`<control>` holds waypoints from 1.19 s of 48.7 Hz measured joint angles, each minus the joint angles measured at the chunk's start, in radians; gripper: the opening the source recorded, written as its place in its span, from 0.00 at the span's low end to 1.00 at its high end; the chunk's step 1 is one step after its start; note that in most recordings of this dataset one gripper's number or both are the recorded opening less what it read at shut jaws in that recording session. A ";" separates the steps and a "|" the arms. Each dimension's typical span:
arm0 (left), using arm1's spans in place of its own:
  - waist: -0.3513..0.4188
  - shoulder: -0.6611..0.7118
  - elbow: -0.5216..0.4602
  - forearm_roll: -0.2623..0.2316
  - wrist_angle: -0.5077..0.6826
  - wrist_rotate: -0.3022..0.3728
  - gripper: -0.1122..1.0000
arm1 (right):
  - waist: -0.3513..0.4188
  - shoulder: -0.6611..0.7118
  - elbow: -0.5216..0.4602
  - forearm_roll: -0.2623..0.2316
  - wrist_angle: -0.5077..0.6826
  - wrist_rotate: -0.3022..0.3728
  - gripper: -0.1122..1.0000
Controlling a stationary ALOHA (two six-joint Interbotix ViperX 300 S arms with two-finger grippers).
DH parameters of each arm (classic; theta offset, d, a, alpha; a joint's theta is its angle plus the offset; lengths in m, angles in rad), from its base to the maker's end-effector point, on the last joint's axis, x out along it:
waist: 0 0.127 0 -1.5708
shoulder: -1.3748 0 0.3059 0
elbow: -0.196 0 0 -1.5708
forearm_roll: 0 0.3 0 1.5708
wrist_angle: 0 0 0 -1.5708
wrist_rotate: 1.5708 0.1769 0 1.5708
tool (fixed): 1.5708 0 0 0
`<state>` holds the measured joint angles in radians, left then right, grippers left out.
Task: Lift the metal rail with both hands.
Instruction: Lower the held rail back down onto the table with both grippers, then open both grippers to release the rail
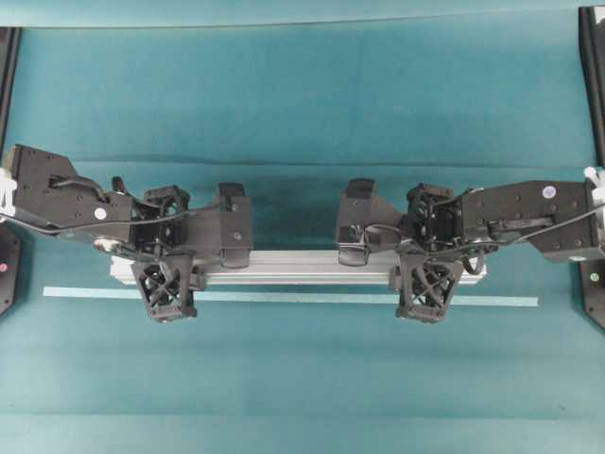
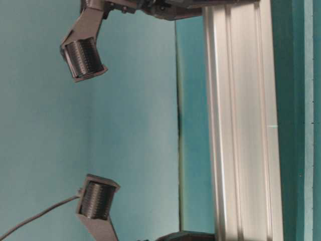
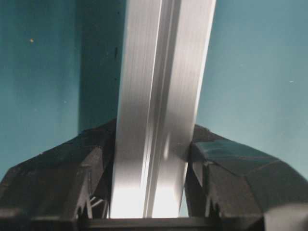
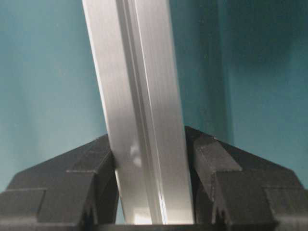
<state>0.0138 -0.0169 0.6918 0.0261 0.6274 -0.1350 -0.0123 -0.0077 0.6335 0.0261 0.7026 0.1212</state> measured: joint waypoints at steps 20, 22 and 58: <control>-0.003 0.021 0.021 0.000 -0.064 0.000 0.43 | 0.018 0.034 0.031 0.029 -0.061 0.000 0.45; -0.003 0.028 0.018 0.000 -0.066 0.000 0.43 | 0.020 0.037 0.034 0.029 -0.064 0.000 0.45; -0.018 0.058 -0.006 0.002 -0.071 -0.002 0.43 | 0.017 0.049 0.067 0.034 -0.109 0.000 0.45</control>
<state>-0.0046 0.0414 0.6857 0.0276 0.5568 -0.1365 0.0046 0.0414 0.7010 0.0598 0.5937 0.1212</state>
